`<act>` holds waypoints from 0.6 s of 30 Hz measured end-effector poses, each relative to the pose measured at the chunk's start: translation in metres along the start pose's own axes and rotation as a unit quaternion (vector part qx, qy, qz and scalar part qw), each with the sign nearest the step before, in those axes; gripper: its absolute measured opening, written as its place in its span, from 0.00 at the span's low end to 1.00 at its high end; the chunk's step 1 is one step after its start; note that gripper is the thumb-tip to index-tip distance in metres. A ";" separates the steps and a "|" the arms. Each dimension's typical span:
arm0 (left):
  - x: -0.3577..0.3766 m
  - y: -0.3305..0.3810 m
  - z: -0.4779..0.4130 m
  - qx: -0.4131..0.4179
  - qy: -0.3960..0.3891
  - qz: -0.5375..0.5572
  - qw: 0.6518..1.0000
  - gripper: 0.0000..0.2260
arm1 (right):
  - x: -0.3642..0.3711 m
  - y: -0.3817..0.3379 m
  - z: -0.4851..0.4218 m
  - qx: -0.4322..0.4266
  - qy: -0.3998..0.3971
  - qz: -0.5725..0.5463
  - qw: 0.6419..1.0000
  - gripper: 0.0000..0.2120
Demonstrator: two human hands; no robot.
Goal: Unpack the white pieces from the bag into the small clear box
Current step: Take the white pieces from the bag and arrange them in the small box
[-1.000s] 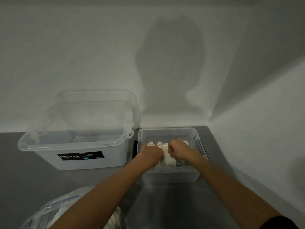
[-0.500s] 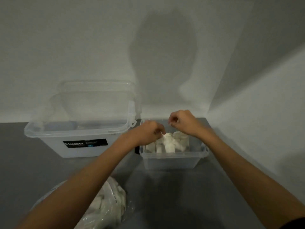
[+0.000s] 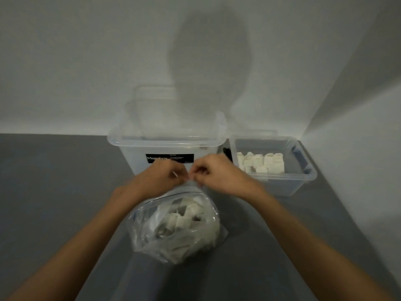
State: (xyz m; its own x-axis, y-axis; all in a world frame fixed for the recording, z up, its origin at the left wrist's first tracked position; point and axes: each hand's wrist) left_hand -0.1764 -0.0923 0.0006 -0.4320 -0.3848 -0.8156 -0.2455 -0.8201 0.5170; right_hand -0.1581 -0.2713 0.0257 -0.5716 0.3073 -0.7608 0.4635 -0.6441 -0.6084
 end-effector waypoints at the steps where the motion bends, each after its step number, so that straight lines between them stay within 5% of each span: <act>1: 0.004 -0.009 0.009 -0.007 -0.002 -0.010 1.000 0.05 | 0.015 -0.007 -0.004 0.009 -0.036 0.008 0.999 0.08; 5: 0.025 -0.034 0.031 -0.018 -0.036 0.009 0.999 0.05 | 0.083 -0.012 -0.027 0.069 -0.129 0.081 0.986 0.09; 9: 0.037 -0.043 0.041 -0.022 -0.020 0.074 0.997 0.05 | 0.119 -0.008 -0.035 0.167 -0.115 0.140 0.969 0.14; 18: 0.047 -0.060 0.052 0.022 -0.034 0.082 0.996 0.06 | 0.111 -0.010 -0.020 0.195 -0.023 0.161 0.967 0.10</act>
State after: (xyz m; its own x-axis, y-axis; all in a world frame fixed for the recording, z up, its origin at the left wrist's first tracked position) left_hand -0.2273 -0.0397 -0.0554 -0.5271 -0.4813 -0.7003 -0.2031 -0.7289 0.6538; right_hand -0.2123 -0.2168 -0.0569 -0.4733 0.0205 -0.8807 0.3372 -0.9194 -0.2026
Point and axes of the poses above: each hand's wrist, its own z-axis away from the middle knuckle, its own x-axis out of the palm, y = z × x, and after that the axes turned 15 degrees about -y, right-handed
